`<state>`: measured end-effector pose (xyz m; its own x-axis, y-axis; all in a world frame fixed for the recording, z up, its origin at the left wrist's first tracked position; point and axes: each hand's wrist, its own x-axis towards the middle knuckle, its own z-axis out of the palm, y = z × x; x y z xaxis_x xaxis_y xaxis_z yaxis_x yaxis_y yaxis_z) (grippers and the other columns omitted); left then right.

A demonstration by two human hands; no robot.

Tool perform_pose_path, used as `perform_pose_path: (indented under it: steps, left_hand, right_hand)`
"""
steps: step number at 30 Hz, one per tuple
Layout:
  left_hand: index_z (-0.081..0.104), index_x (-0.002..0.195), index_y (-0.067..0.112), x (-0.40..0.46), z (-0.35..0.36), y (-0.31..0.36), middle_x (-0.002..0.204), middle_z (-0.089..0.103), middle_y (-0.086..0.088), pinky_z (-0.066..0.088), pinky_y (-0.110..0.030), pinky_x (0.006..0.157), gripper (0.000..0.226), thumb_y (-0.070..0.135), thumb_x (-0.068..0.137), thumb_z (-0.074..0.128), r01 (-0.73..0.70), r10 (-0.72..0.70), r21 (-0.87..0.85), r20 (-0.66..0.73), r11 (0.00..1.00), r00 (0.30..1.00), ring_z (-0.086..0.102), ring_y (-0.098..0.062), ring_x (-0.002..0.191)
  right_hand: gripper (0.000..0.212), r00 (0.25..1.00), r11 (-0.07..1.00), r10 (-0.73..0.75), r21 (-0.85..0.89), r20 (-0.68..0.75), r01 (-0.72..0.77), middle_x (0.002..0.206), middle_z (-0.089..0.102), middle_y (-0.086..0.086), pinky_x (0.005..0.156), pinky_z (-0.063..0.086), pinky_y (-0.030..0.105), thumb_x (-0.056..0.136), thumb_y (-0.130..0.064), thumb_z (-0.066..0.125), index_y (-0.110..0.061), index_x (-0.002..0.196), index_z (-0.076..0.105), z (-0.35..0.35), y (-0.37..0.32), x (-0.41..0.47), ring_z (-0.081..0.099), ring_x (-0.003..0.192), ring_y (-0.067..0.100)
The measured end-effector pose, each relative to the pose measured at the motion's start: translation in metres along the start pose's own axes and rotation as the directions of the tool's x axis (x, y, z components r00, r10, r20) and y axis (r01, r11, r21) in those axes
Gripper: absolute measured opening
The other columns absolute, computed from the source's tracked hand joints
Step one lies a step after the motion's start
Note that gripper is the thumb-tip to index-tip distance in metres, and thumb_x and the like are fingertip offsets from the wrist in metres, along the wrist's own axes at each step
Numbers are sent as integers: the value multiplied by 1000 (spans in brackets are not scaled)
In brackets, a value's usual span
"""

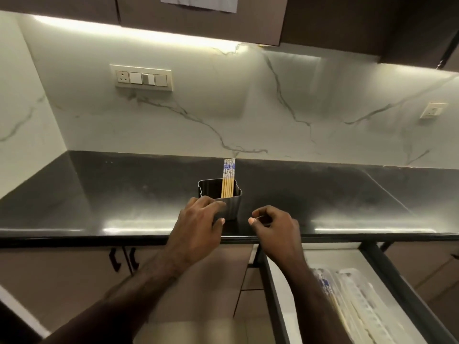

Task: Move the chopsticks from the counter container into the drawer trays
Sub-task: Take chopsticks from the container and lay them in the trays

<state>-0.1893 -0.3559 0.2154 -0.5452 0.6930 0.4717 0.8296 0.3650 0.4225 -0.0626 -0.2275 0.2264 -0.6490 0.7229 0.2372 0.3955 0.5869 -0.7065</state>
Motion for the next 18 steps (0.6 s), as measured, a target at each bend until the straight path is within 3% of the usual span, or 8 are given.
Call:
perform_pose_path:
  steps: [8,15,18]
  left_hand:
    - [62,125,17,29,4,-51,119,63,-1,45,-29,89,39,22,87,65,-12,13,-55,9,998,1000,52,-16,109]
    - [57,131,21,85,28,-93,126,59,3,47,-31,96,42,27,89,61,-18,19,-22,47,1000,999,50,-12,114]
    - [54,133,24,118,44,-104,126,57,6,44,-24,94,43,28,91,59,-6,8,-27,75,1000,997,46,-7,113]
  right_hand:
    - [17,999,999,-2,-38,38,4,98,69,-3,59,38,6,91,-24,66,-17,106,68,49,-17,43,61,86,3]
    - [21,998,1000,10,-3,62,-10,110,70,0,68,43,7,91,-20,66,-16,111,67,87,-10,108,59,88,2]
    - [22,997,999,38,35,70,-41,111,70,-3,77,52,16,90,-22,67,-19,112,67,97,-1,141,63,93,3]
